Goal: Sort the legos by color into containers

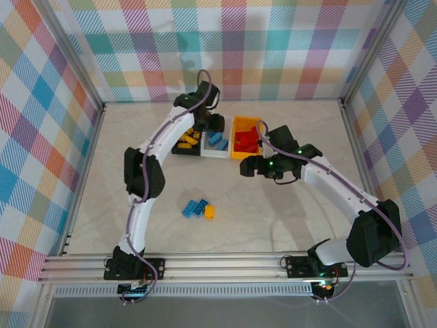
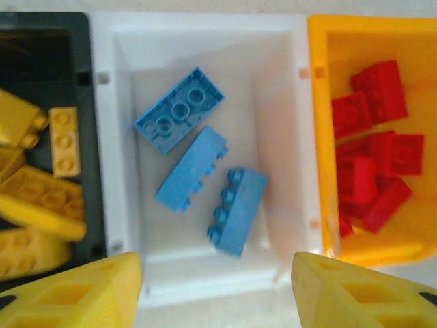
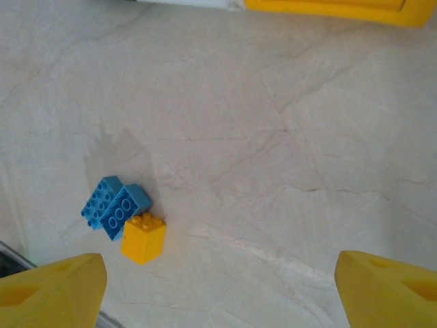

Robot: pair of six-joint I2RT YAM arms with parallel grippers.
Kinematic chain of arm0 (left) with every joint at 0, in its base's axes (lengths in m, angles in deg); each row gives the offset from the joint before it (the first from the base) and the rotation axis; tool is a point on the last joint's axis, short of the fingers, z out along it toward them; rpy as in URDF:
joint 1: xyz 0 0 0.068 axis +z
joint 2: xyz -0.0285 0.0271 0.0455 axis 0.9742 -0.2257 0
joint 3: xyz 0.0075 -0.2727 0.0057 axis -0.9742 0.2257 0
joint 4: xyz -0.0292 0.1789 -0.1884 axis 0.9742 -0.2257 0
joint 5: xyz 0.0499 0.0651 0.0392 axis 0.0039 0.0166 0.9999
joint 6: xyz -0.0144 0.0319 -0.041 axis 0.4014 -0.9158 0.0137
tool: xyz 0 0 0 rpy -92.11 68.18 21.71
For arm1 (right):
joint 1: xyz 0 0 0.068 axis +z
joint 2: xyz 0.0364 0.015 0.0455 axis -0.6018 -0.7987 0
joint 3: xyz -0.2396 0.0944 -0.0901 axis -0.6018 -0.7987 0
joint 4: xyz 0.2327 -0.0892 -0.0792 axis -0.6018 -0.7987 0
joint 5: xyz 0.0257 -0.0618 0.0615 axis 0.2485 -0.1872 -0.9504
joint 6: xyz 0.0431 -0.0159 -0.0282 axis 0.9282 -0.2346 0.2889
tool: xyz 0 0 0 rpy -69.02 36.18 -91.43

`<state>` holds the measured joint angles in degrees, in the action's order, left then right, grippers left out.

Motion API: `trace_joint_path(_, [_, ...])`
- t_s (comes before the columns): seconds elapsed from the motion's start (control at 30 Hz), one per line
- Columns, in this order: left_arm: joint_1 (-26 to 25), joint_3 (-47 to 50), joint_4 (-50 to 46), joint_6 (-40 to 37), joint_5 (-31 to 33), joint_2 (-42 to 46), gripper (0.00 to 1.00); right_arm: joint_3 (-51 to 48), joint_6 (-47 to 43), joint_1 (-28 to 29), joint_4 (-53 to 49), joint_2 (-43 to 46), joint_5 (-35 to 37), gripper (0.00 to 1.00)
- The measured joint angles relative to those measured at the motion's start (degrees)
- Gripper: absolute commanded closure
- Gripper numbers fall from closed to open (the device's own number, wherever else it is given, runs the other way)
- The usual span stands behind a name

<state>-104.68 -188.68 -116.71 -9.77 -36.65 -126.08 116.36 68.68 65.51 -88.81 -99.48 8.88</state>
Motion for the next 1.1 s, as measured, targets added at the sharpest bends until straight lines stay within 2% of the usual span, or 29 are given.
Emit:
trace_joint_path(0.2, [0.02, 19.47, 1.55, 0.35, -1.09, 18.29, 0.32, -0.17, 1.36, 2.56, 0.5, -2.89, -2.91, 0.15])
trace_joint_path(0.5, [0.81, 57.35, 3.1, 5.09, -3.61, 41.7, 0.29, 0.87, 3.52, 17.81, 0.39, -14.21, -2.97, 0.17])
trace_joint_path(0.6, [1.36, 65.9, 3.13, 7.04, -3.61, 47.47, 0.27, 3.08, 4.7, 22.14, 0.59, -17.59, -2.54, 0.17])
trace_joint_path(0.83, [6.82, 73.16, 3.41, 10.84, -3.06, 59.36, 0.25, 7.67, 6.36, 27.02, 1.09, -22.93, -1.05, 0.19])
trace_joint_path(0.93, [9.53, 73.33, 3.54, 11.41, -3.48, 61.2, 0.25, 8.66, 7.06, 27.5, 0.87, -24.7, -0.33, 0.2])
trace_joint_path(1.1, [11.04, 73.42, 3.63, 11.41, -4.5, 61.46, 0.25, 10.58, 7.65, 27.74, 0.35, -27.3, 0.9, 0.22])
